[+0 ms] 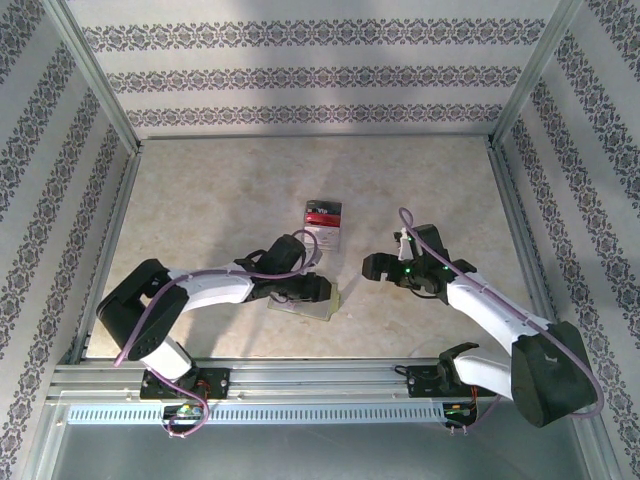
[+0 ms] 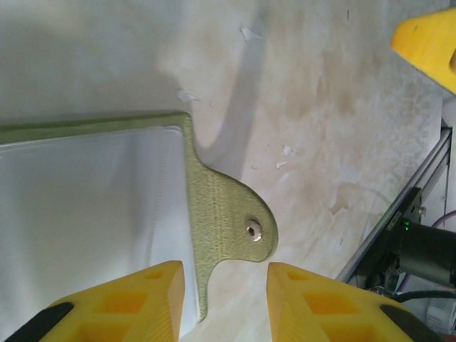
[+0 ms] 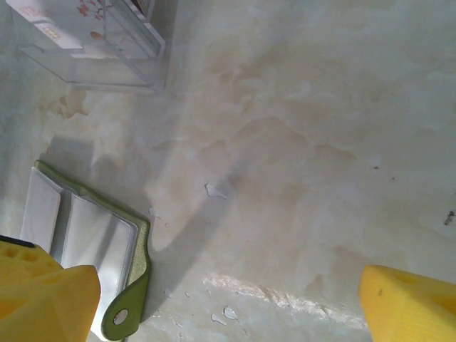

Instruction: Take the credit cards out of the card holder

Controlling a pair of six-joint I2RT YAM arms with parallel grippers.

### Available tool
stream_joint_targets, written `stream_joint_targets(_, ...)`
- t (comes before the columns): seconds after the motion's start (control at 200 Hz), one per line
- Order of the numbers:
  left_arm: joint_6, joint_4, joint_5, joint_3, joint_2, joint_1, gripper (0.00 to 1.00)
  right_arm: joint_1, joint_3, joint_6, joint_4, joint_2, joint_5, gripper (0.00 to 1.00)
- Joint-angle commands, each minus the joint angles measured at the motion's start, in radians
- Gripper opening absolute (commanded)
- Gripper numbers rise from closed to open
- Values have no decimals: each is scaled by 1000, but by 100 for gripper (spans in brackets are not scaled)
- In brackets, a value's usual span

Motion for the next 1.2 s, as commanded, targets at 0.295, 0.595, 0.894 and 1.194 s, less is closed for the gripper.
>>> stream_joint_targets(0.295,-90,271,161,33,-30,-65,37,-84,-48,102,114,-54,-175,90)
stream_joint_targets(0.595,-11,-22,26,-72,-298,118,29,74,27,288,201,8,-190,76)
stream_joint_targets(0.894,14,-127,125,-201,-368,388,16,443,114,553,471,251,45,67)
stream_joint_targets(1.194,58,-90,154,-182,-224,398,7,568,191,661,480,452,139,61)
